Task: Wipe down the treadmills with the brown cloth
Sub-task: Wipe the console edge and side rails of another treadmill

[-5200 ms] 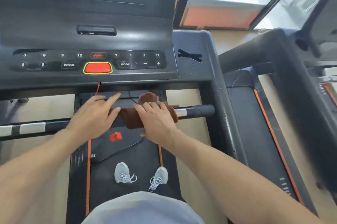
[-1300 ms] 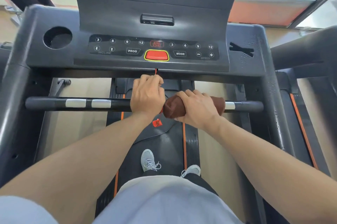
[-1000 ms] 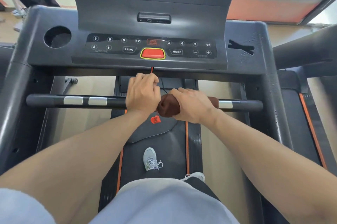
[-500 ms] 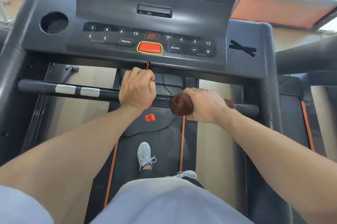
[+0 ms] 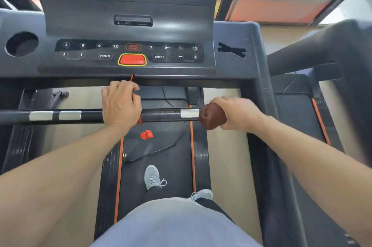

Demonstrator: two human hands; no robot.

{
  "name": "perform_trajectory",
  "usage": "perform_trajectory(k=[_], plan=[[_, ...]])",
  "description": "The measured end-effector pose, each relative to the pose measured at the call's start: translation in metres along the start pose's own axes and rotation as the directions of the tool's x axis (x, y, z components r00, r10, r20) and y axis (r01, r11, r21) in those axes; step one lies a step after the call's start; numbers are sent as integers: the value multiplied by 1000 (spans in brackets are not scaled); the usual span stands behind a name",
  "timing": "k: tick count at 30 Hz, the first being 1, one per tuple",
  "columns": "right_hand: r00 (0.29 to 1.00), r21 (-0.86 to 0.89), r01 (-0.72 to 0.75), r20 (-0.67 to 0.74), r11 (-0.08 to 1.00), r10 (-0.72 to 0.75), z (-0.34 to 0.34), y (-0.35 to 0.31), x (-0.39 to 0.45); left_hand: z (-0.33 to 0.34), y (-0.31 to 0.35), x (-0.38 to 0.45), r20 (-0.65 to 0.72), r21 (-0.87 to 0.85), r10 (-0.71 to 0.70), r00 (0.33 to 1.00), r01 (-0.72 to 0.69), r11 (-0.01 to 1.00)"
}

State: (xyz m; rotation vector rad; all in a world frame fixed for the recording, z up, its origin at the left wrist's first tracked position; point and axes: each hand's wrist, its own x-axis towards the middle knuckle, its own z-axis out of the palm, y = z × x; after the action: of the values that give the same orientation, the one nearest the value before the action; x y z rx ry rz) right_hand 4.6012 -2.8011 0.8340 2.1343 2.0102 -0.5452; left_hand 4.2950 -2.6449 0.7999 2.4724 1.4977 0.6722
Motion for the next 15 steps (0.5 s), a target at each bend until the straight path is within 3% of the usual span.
perform_trajectory(k=[2, 5, 8, 10, 13, 15], plan=[[997, -37, -39, -68, 999, 36, 1, 27, -21, 0, 2, -2, -9, -4, -2, 1000, 2, 1000], [986, -3, 17, -166, 1000, -17, 11, 25, -33, -2, 15, -11, -63, -52, -19, 998, 16, 999], [922, 150, 79, -388, 986, -14, 17, 15, -59, 0, 52, -25, -33, -274, 130, 991, -134, 952], [859, 330, 77, -501, 941, 106, 13, 6, -82, -2, 88, -38, 127, -434, 261, 957, -183, 882], [836, 605, 70, -469, 793, 284, -14, -6, -111, 1, 141, -49, 437, -527, 325, 839, -54, 848], [852, 662, 106, -444, 742, 275, -38, -9, -130, 1, 176, -48, 480, -588, 375, 793, -25, 808]])
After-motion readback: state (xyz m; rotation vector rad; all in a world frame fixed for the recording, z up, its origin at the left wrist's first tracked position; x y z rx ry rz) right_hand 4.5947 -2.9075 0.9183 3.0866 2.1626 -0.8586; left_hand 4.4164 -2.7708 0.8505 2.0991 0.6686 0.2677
